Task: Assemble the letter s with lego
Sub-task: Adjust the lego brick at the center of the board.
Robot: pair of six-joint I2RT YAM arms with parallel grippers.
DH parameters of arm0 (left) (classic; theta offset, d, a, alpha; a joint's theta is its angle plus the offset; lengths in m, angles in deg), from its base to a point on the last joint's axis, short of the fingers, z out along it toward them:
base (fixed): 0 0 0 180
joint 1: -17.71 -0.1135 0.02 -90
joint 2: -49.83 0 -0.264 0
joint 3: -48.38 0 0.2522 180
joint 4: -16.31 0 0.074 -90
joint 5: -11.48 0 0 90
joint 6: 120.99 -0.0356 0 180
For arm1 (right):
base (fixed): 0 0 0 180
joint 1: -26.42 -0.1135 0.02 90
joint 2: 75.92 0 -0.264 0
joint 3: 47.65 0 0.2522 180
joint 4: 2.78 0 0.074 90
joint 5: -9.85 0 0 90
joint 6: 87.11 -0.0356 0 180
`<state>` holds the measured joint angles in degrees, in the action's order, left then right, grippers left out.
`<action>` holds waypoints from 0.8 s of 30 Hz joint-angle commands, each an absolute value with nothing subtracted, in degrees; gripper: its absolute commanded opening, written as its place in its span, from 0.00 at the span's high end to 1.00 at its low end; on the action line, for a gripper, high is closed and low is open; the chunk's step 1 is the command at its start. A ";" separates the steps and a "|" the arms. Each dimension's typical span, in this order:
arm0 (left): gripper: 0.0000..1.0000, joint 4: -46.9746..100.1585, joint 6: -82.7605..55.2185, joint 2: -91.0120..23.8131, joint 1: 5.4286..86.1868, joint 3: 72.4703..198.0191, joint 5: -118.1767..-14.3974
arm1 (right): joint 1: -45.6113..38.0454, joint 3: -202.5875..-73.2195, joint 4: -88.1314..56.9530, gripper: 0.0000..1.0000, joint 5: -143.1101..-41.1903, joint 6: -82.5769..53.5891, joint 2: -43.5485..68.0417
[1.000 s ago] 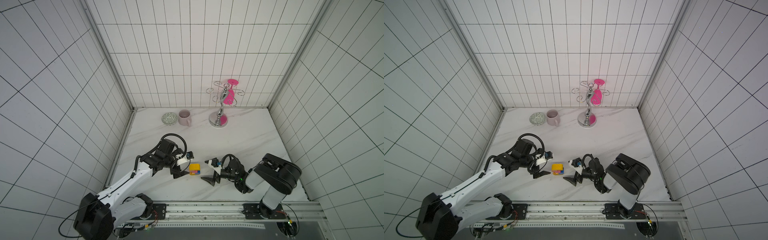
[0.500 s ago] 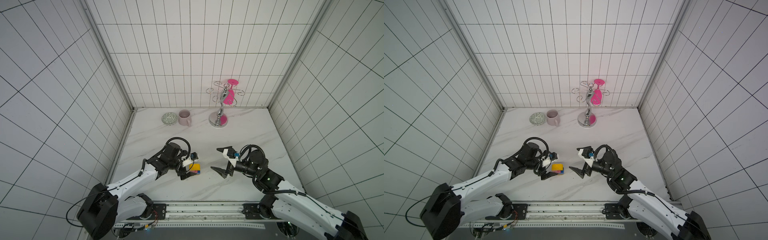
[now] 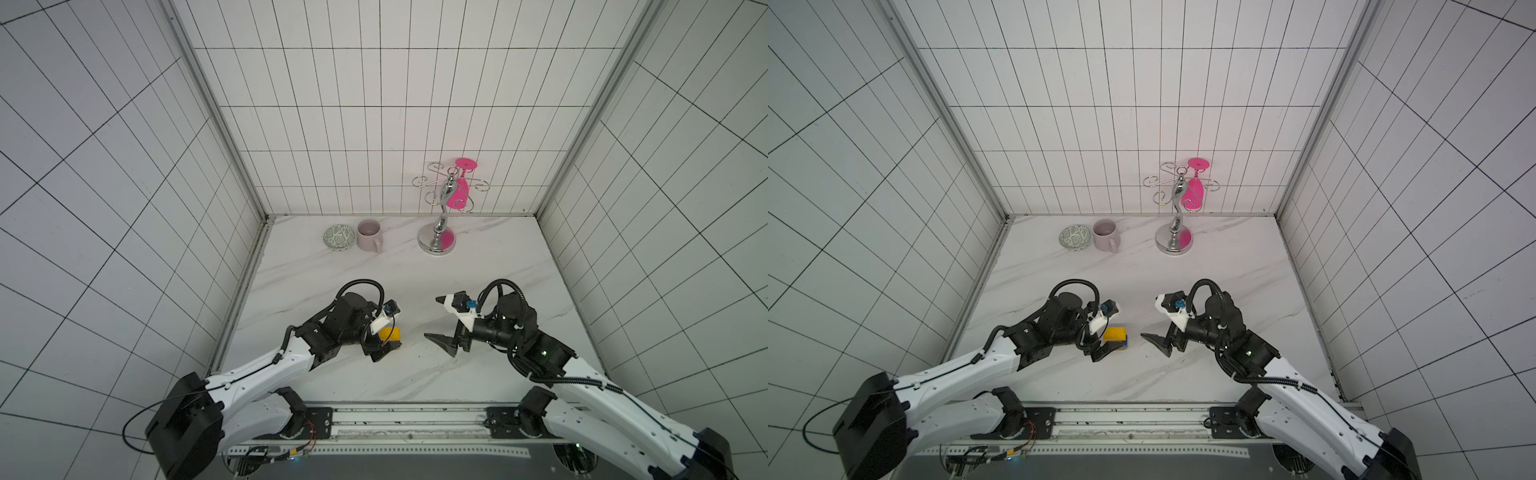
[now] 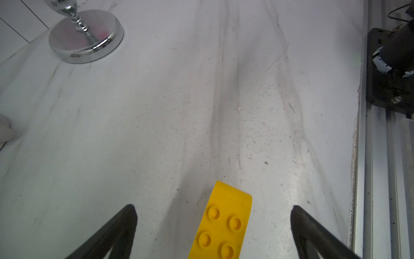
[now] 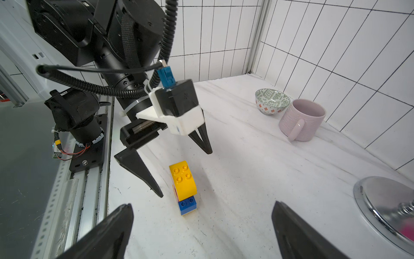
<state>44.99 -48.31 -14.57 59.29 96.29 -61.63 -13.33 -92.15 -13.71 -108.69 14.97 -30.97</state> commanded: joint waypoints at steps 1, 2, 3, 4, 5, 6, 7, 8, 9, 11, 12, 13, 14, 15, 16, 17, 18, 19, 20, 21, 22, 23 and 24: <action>0.02 51.98 -48.37 -14.94 59.46 100.96 -64.18 | -12.82 -92.58 -10.94 0.00 -110.57 12.61 -29.85; 0.03 52.60 -48.12 -13.07 59.39 101.46 -64.30 | -12.86 -91.13 -8.46 0.00 -110.84 10.46 -28.81; 0.02 52.66 -47.52 -10.78 59.38 101.73 -64.56 | -12.93 -89.62 -6.07 0.01 -111.71 9.15 -27.47; 0.02 52.98 -47.36 -8.51 59.37 101.94 -64.46 | -13.01 -88.43 -4.32 0.02 -112.36 8.39 -26.23; 0.02 52.88 -46.72 -5.78 59.35 101.89 -64.95 | -13.33 -86.69 -1.29 0.03 -112.34 7.79 -24.86; 0.02 53.16 -46.76 -3.23 59.22 101.70 -64.70 | -13.64 -85.14 1.52 0.03 -111.90 7.72 -23.41; 0.02 53.82 -47.40 -1.64 59.07 101.65 -64.07 | -13.82 -83.87 3.72 0.03 -111.78 7.92 -21.74; 0.01 55.00 -47.69 -0.17 58.99 101.69 -63.74 | -14.09 -83.32 5.05 0.04 -112.29 8.54 -19.60; 0.01 55.88 -47.35 1.11 58.70 101.61 -64.00 | -14.63 -83.17 6.10 0.05 -113.22 9.58 -17.09; 0.02 57.47 -45.86 2.88 57.68 101.60 -64.61 | -15.76 -82.50 10.28 0.06 -113.33 10.71 -12.04; 0.02 58.04 -45.36 3.89 56.87 101.45 -64.70 | -16.04 -82.12 13.37 0.07 -113.65 10.70 -8.95; 0.03 58.26 -44.99 4.64 56.27 101.14 -64.68 | -16.20 -82.11 15.35 0.08 -113.93 10.62 -6.56; 0.04 58.42 -44.65 5.56 55.59 100.84 -64.57 | -16.47 -82.15 17.54 0.09 -114.05 10.79 -3.83; 0.04 58.74 -44.61 6.35 55.10 100.50 -64.02 | -16.77 -81.87 20.28 0.09 -114.07 10.68 -1.23; 0.05 59.19 -44.70 6.85 54.80 100.29 -63.66 | -16.94 -81.70 22.52 0.09 -114.12 10.55 0.70; 0.05 59.70 -44.70 7.40 54.68 99.96 -63.51 | -17.12 -81.75 24.38 0.09 -114.16 10.61 2.76; 0.06 59.95 -44.51 7.86 54.55 99.66 -63.45 | -17.22 -82.08 25.44 0.09 -114.40 10.98 4.64; 0.07 60.04 -44.44 8.13 54.54 99.34 -63.13 | -17.37 -82.38 26.33 0.09 -114.67 11.34 6.16; 0.08 60.25 -44.66 8.33 54.58 98.94 -62.74 | -17.35 -82.80 27.20 0.09 -115.31 11.79 7.96; 0.08 60.46 -44.70 8.48 54.47 98.56 -62.71 | -17.39 -83.39 27.76 0.09 -116.04 12.08 9.41; 0.09 60.77 -44.45 8.65 54.50 98.45 -62.93 | -17.50 -83.82 28.19 0.09 -116.52 12.38 10.83; 0.10 61.00 -44.08 8.97 54.46 98.44 -63.34 | -17.72 -84.27 28.75 0.10 -116.77 12.63 12.45; 0.10 61.01 -43.84 9.40 54.45 98.31 -63.49 | -18.04 -84.60 29.39 0.11 -117.13 12.99 13.89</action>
